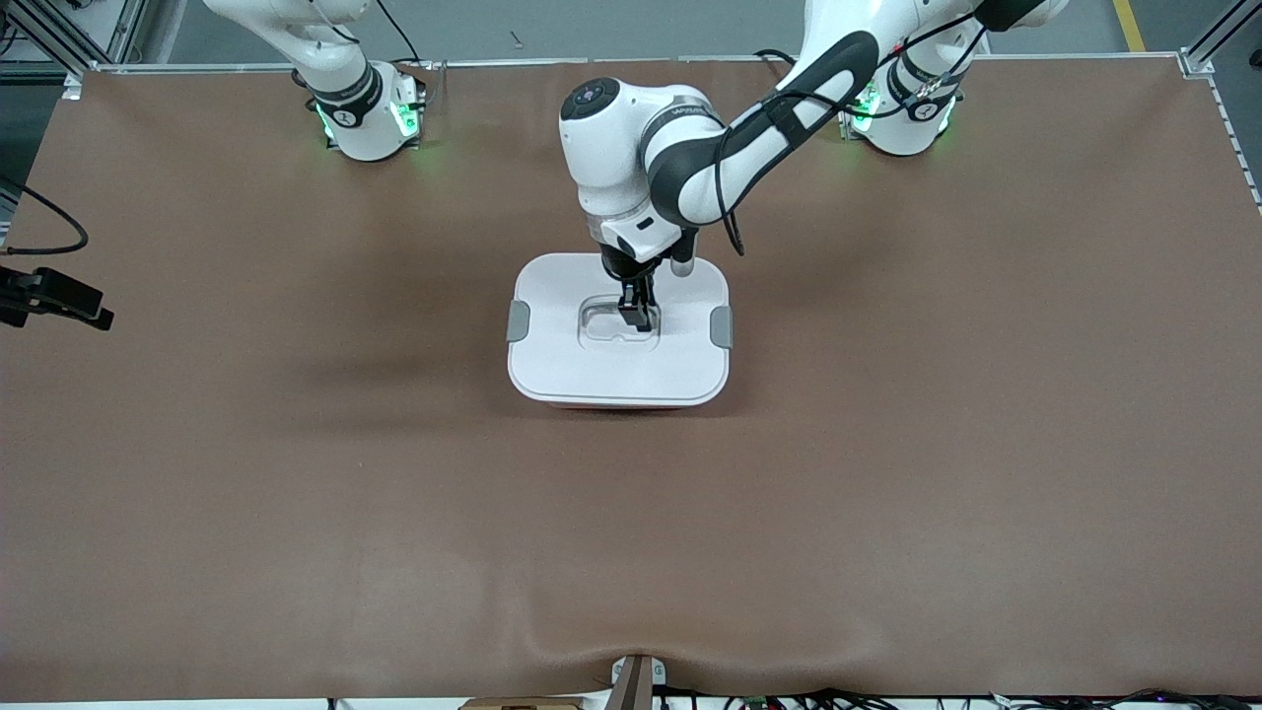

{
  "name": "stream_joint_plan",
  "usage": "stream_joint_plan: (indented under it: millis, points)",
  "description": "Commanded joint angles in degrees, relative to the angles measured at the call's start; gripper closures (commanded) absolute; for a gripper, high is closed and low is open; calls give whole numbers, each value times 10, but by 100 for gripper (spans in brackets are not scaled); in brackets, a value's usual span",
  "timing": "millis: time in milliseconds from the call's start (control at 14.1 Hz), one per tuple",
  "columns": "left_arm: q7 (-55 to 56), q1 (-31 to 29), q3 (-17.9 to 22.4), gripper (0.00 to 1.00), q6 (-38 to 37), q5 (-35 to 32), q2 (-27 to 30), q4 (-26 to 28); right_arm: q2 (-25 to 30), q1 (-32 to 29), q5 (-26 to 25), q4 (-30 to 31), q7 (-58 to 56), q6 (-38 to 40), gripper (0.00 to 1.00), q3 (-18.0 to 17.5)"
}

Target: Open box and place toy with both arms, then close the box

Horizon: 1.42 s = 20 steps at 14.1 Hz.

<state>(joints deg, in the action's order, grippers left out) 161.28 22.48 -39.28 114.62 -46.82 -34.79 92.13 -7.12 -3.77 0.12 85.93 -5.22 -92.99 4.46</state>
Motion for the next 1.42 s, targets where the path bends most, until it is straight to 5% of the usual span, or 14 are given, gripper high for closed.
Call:
stream_joint_plan:
  millis: [0,426,781,1349]
  points:
    - [100,-1,-5,0,-25,0,29,-5,-7,-5,11,-21,-6,11,0,-4]
    - [-183,-72,-5,0,-111,168,122,-34,-6,-2,10,-21,-7,11,0,-4]
    - [-479,-200,-5,0,-125,269,193,-36,-6,-7,12,-21,-8,18,0,-4]
    - [-918,-372,-5,0,-208,386,206,-82,-8,-11,12,-21,-22,18,0,-3]
